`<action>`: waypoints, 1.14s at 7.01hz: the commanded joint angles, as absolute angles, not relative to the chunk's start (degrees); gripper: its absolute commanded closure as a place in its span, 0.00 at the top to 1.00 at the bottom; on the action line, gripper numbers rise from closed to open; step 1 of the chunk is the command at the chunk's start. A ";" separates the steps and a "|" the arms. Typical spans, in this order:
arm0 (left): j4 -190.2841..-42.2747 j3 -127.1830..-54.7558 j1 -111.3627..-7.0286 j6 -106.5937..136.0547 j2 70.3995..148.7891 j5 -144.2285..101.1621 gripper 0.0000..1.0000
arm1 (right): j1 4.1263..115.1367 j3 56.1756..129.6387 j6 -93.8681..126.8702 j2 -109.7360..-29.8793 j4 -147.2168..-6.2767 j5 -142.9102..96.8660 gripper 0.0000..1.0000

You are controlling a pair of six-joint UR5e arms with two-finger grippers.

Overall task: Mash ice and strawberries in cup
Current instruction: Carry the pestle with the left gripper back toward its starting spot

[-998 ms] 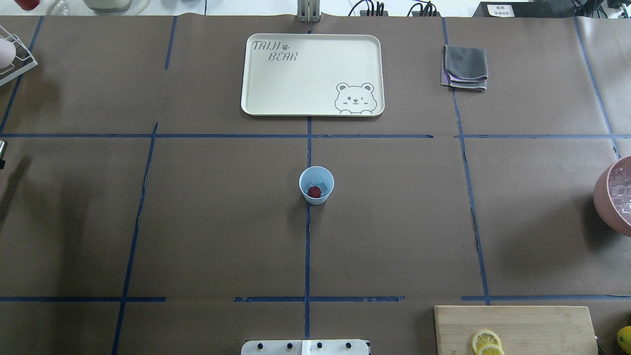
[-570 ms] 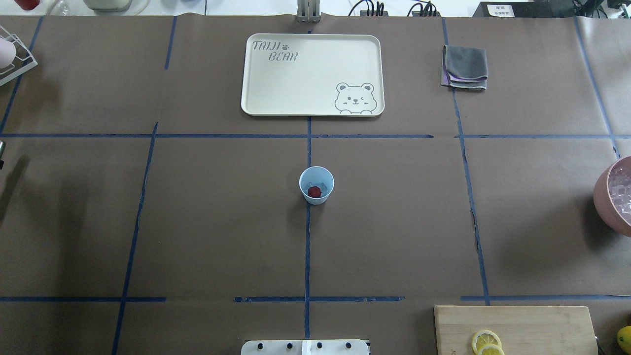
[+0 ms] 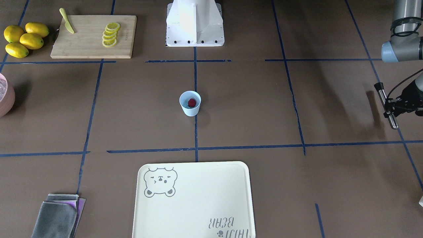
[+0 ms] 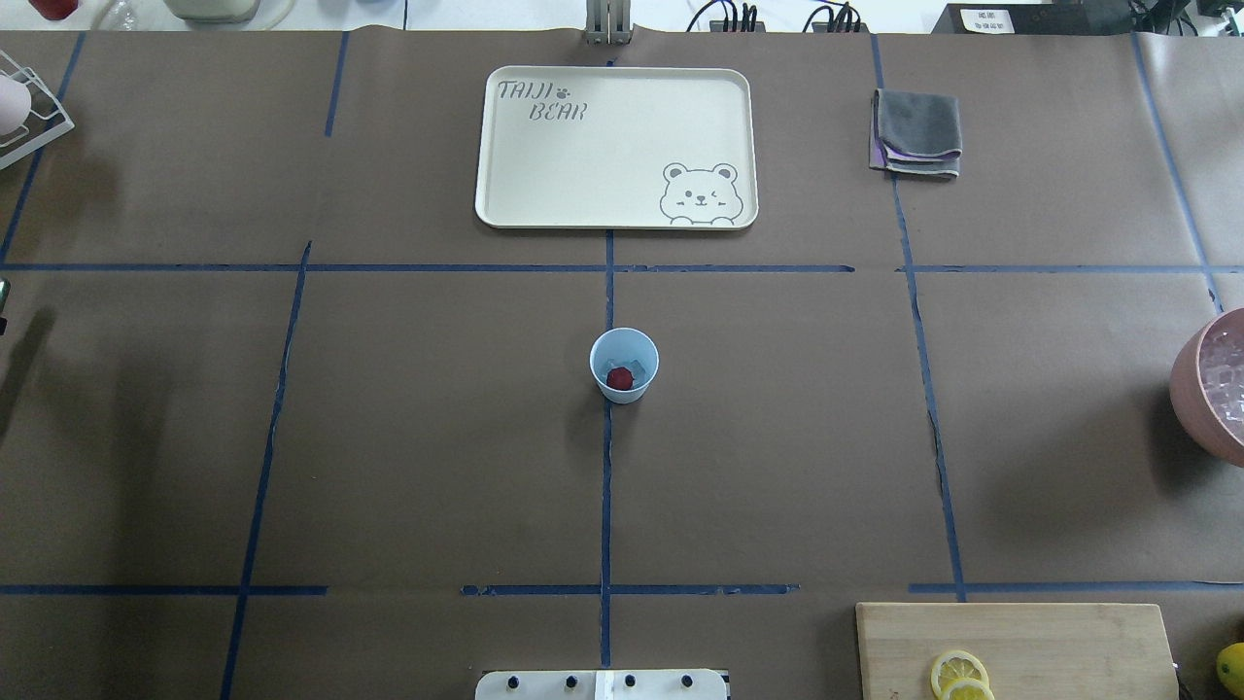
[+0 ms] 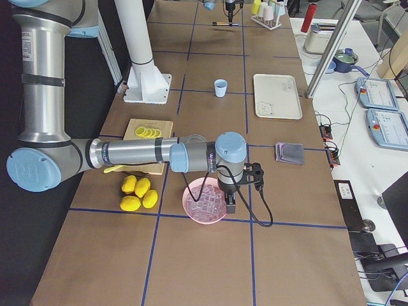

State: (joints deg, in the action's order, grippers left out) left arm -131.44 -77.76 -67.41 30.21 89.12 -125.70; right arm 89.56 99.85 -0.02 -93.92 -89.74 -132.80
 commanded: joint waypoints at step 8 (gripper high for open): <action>-125.12 -79.63 -75.29 16.95 89.30 -131.10 1.00 | 89.56 99.84 -0.09 -93.87 -89.74 -132.71 0.99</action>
